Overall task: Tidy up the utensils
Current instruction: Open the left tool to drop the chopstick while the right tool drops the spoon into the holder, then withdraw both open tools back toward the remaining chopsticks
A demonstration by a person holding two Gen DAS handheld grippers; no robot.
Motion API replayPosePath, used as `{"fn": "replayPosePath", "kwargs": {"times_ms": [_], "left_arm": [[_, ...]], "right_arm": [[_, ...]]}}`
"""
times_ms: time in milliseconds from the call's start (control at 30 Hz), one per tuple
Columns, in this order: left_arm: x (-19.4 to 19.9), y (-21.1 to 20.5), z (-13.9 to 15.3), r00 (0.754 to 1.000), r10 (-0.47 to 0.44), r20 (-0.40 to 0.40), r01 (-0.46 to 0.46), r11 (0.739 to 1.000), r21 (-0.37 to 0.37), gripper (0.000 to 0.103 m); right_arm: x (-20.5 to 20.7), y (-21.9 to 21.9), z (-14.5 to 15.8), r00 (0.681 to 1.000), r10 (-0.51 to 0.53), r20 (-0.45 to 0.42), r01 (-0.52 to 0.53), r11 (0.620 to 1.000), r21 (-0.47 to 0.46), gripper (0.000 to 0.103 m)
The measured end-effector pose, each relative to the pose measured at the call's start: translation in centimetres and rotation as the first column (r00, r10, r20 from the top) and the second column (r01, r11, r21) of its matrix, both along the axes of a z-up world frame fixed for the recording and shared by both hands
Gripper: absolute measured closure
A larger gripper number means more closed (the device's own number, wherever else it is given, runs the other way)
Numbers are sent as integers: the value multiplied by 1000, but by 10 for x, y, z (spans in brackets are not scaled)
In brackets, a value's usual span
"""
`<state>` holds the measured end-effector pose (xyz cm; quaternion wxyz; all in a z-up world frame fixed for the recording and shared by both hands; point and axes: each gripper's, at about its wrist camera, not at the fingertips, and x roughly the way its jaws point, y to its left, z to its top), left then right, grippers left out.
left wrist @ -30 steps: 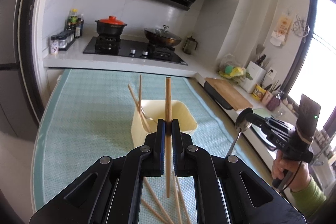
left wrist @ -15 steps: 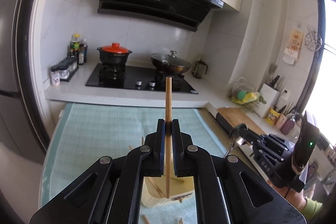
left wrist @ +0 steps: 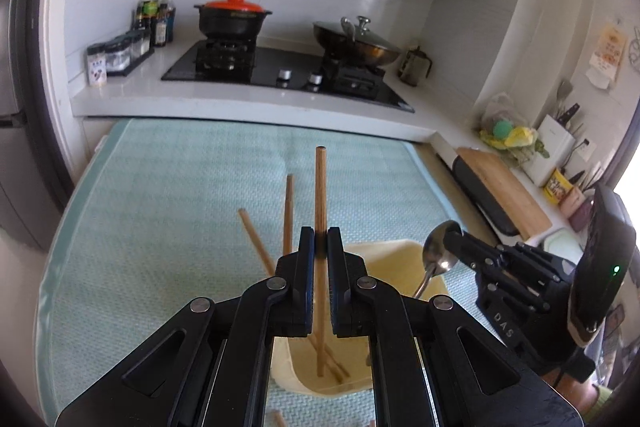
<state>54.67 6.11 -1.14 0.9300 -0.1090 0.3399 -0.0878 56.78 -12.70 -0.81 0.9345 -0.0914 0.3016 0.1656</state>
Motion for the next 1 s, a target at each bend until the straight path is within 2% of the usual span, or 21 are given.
{"fn": "replayPosePath", "kwargs": {"times_ms": [100,167,233,267,300,433,467,600,700,800,867,1000], "left_arm": [[4,-2,-14,999,-3,-32,4,1000,8,98],[6,0,-18,999,14,-45,-14,1000,7,98],[4,7,-14,998,30,-50,-32,999,-25,84],[0,10,-9,998,38,-45,-39,998,-43,69],[-4,15,-3,998,44,-32,-46,998,-52,59],[-36,28,27,999,39,4,-39,999,-35,45],[-48,31,34,1000,29,10,-29,999,-22,37],[-111,37,47,999,-24,27,21,994,103,13],[-162,37,41,997,-78,0,76,974,216,9],[-206,36,24,996,-85,-37,92,949,300,8],[-231,37,9,996,-68,-53,81,950,300,7],[-268,40,-26,997,-23,-72,37,978,203,7]], "right_arm": [[3,-7,-5,1000,-17,-24,17,1000,10,100],[6,-13,-4,999,-28,-46,29,999,23,95],[4,-19,2,998,-49,-42,50,998,32,66],[0,-22,8,998,-56,-28,57,998,32,61],[-4,-24,17,998,-61,-11,61,998,32,60],[-34,-32,59,998,-48,36,47,998,36,59],[-45,-35,70,998,-40,46,38,998,41,59],[-99,-44,94,998,7,67,-12,997,79,49],[-142,-51,89,997,55,45,-60,992,111,49],[-182,-56,66,996,83,14,-84,991,108,49],[-204,-58,47,996,90,-3,-90,991,98,49],[-240,-59,7,996,74,-42,-71,996,59,49]]}}
